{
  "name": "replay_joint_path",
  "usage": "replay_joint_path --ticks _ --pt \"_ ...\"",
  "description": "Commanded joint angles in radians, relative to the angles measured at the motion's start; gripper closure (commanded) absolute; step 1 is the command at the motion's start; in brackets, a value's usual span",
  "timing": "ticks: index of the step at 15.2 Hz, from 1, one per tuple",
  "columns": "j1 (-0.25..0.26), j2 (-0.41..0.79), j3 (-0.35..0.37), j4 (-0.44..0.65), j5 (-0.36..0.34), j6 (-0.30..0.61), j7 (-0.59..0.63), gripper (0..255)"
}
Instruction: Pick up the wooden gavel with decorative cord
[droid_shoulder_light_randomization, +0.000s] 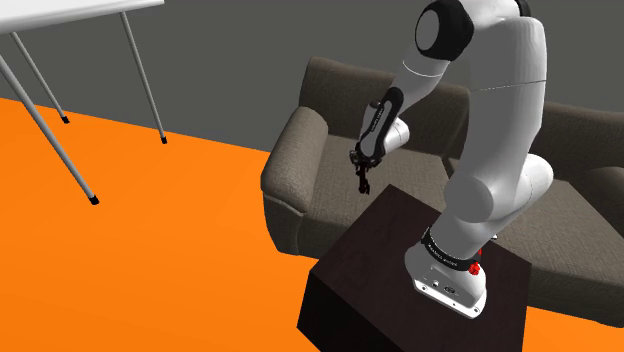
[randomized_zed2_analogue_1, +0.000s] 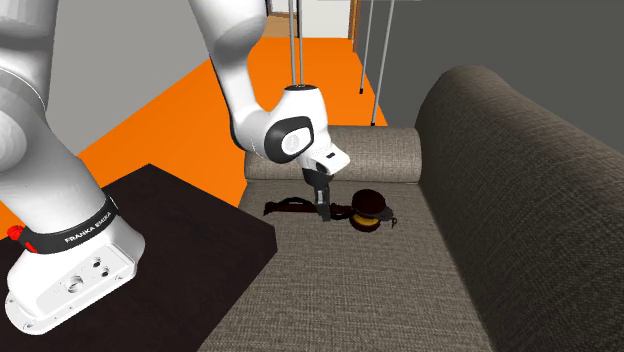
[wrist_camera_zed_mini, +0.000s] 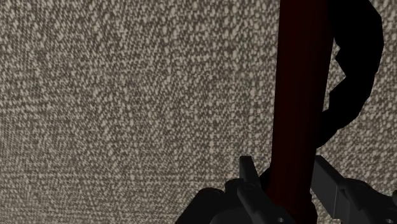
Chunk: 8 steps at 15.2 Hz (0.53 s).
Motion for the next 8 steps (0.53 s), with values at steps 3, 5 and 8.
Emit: replay_joint_path --ticks 3,5,8 --pt "-0.004 -0.065 0.003 -0.023 -0.002 -0.042 -0.011 255" --pt "-0.007 -0.098 0.006 -0.033 -0.001 -0.065 -0.017 255" --pt "-0.012 -0.147 0.011 -0.045 0.001 -0.101 -0.027 255"
